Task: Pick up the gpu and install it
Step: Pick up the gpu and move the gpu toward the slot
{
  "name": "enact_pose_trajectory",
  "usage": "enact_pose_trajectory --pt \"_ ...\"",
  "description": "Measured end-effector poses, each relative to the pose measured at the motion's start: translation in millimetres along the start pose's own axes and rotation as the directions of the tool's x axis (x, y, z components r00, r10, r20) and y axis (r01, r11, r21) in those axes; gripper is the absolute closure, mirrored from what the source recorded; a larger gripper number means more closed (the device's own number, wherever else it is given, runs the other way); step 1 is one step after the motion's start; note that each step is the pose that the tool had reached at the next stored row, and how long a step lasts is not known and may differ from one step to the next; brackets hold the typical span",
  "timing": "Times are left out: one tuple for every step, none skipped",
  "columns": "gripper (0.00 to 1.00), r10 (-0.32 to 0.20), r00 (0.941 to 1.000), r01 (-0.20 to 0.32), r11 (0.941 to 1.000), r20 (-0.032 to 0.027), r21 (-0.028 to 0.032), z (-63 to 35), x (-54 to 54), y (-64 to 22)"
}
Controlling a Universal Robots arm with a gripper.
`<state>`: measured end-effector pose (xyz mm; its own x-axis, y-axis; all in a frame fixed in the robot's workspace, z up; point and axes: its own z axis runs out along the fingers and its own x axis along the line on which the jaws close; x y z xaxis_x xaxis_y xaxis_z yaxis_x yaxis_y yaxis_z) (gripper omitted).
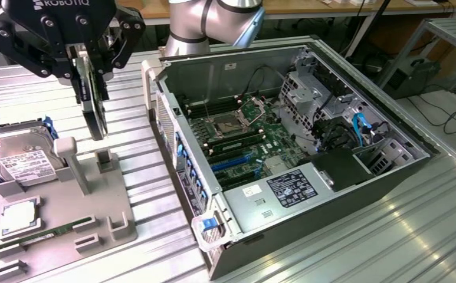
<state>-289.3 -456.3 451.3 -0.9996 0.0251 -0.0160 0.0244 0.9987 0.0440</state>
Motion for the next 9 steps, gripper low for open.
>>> enact_pose_trajectory --pt "0.72 0.0 1.0 0.0 1.0 0.0001 -0.0001 0.1 -1.2 0.0" --pt "0.72 0.0 1.0 0.0 1.0 0.0001 -0.0001 0.1 -2.2 0.0" --pt "0.72 0.0 1.0 0.0 1.0 0.0 0.0 0.1 -3.2 0.1" --pt "0.72 0.0 1.0 0.0 1.0 0.0001 -0.0001 0.1 -4.3 0.1" --pt "0.72 0.0 1.0 0.0 1.0 0.0001 -0.0001 0.2 -5.1 0.1" --pt "0.72 0.0 1.0 0.0 1.0 0.0001 -0.0001 0.2 -5.9 0.1" --pt "0.72 0.0 1.0 0.0 1.0 0.0001 -0.0001 0.2 -6.6 0.1" --pt "0.72 0.0 1.0 0.0 1.0 0.0 0.0 0.1 -7.4 0.2" --pt "0.72 0.0 1.0 0.0 1.0 0.0 0.0 0.2 -8.2 0.2"
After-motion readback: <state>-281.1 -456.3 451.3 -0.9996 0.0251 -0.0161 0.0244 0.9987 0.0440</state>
